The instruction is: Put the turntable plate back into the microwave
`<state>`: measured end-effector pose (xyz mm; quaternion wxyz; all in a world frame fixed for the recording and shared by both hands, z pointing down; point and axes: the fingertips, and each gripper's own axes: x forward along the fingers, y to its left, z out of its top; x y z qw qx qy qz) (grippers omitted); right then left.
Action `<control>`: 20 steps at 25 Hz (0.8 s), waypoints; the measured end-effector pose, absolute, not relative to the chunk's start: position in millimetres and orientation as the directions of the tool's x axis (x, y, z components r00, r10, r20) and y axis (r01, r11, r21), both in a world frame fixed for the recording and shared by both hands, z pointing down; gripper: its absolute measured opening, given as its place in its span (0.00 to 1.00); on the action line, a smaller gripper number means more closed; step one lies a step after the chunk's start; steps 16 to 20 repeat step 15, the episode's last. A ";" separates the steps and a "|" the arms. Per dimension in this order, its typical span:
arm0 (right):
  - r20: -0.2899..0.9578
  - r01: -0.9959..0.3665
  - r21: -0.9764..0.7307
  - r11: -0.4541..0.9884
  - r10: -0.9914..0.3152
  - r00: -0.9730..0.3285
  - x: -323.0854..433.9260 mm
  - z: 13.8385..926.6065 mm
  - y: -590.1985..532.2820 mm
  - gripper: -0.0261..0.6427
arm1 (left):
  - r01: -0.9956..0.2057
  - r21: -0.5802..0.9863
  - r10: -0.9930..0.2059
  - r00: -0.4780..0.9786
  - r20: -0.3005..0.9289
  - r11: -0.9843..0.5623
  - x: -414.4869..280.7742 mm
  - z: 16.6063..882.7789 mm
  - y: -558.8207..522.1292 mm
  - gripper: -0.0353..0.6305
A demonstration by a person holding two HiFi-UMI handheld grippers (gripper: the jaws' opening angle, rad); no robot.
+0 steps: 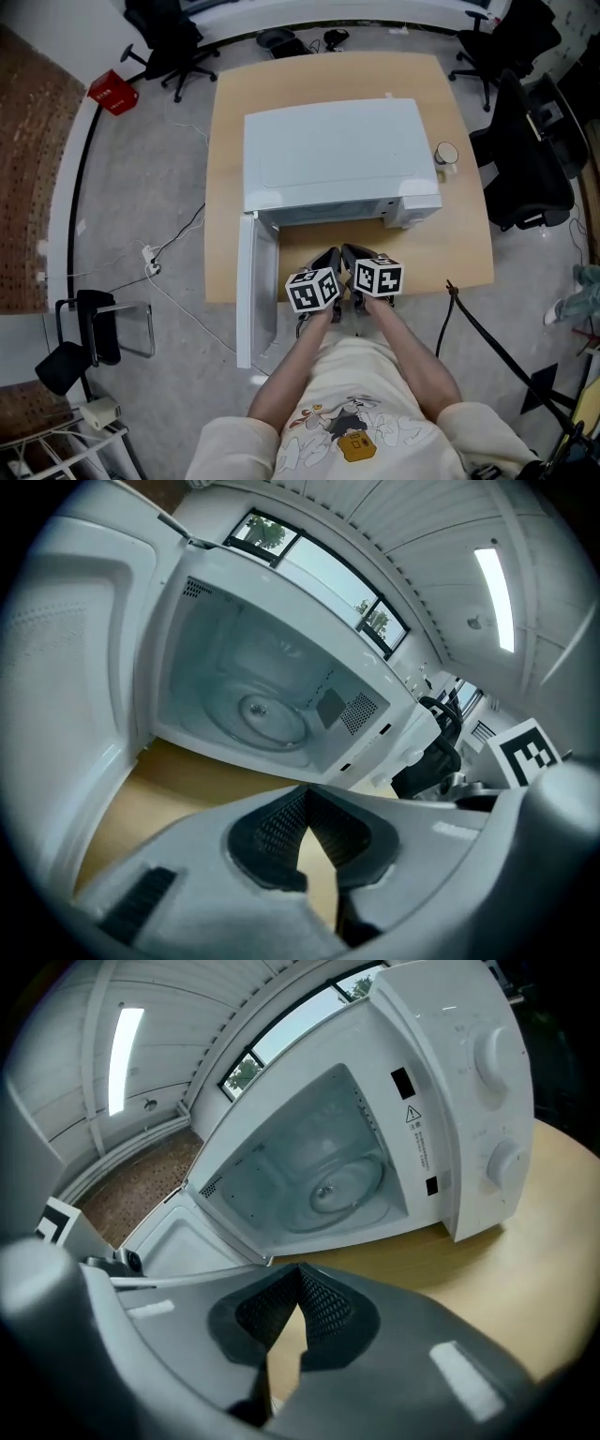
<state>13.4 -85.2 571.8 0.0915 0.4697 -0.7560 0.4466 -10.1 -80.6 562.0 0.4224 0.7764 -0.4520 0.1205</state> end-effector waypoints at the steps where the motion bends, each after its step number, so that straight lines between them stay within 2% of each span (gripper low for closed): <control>1: 0.560 -0.796 -0.583 0.164 -0.628 -0.540 13.2 571.6 -84.9 0.05 | -0.805 0.544 -0.600 0.561 0.570 -0.235 -10.4 561.7 -80.8 0.05; 20: 0.573 -0.805 -0.567 0.173 -0.619 -0.536 14.8 571.6 -79.4 0.05 | -0.819 0.530 -0.594 0.544 0.592 -0.221 -14.2 563.5 -75.3 0.05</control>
